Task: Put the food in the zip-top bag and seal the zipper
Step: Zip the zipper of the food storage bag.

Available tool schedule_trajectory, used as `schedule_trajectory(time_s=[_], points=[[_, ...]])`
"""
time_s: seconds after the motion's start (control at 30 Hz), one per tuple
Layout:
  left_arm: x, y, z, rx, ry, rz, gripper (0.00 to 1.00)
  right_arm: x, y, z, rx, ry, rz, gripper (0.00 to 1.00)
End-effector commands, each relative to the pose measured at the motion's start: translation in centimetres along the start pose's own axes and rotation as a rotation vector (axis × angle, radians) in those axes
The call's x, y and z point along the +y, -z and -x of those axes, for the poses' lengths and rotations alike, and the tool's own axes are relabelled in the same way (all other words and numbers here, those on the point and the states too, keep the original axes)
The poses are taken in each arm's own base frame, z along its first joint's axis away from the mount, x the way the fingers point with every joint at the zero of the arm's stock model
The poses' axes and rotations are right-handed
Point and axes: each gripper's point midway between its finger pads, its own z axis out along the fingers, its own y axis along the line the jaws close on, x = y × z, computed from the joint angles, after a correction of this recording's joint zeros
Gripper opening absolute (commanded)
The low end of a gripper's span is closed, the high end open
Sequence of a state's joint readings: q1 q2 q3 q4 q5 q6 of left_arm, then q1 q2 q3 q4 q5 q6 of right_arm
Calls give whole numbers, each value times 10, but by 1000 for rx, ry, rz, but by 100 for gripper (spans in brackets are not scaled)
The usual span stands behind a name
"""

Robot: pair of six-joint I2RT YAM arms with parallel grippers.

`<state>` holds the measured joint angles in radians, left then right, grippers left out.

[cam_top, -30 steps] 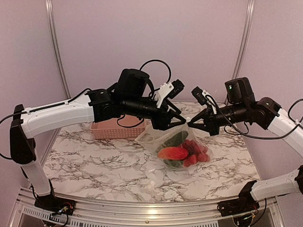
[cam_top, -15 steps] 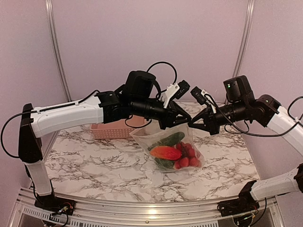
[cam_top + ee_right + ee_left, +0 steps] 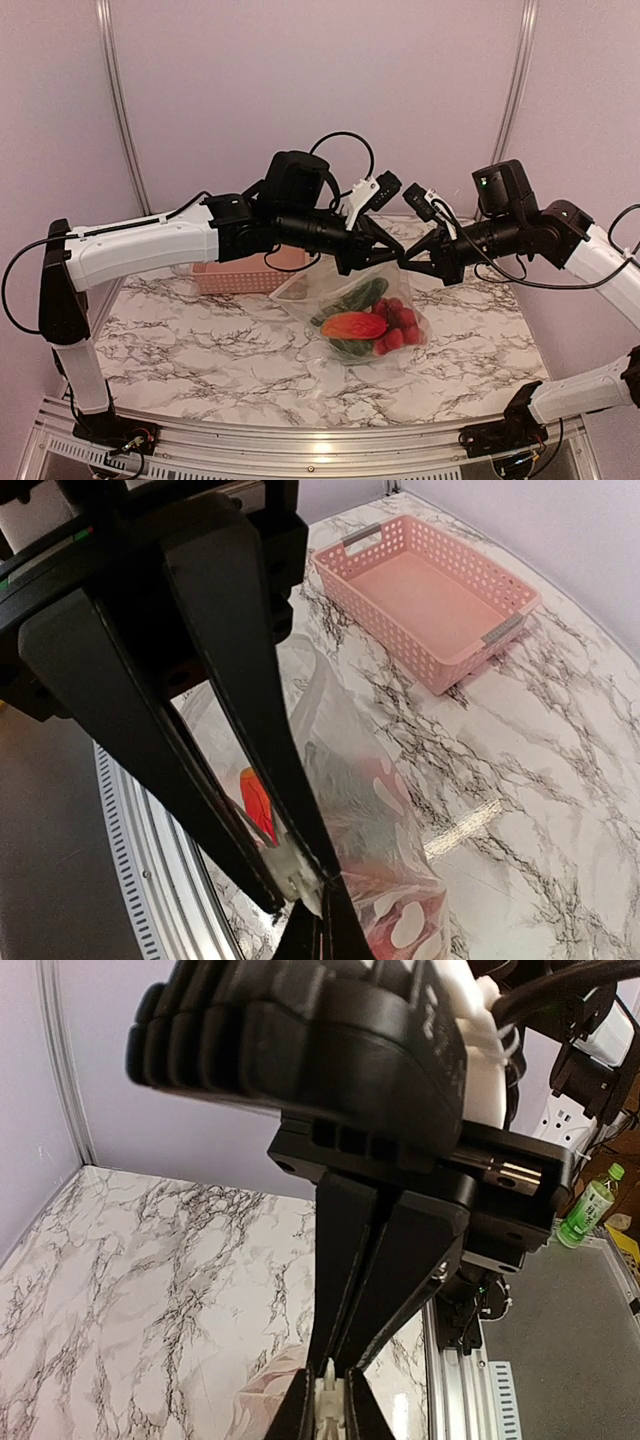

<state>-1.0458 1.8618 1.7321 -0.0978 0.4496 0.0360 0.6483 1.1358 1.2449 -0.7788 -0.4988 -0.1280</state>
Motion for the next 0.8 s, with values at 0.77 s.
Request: schedule_trajectory(time_s=[0.77], points=[[25, 65, -79, 173, 97, 149, 6, -76, 41, 11, -135, -91, -326, 0]])
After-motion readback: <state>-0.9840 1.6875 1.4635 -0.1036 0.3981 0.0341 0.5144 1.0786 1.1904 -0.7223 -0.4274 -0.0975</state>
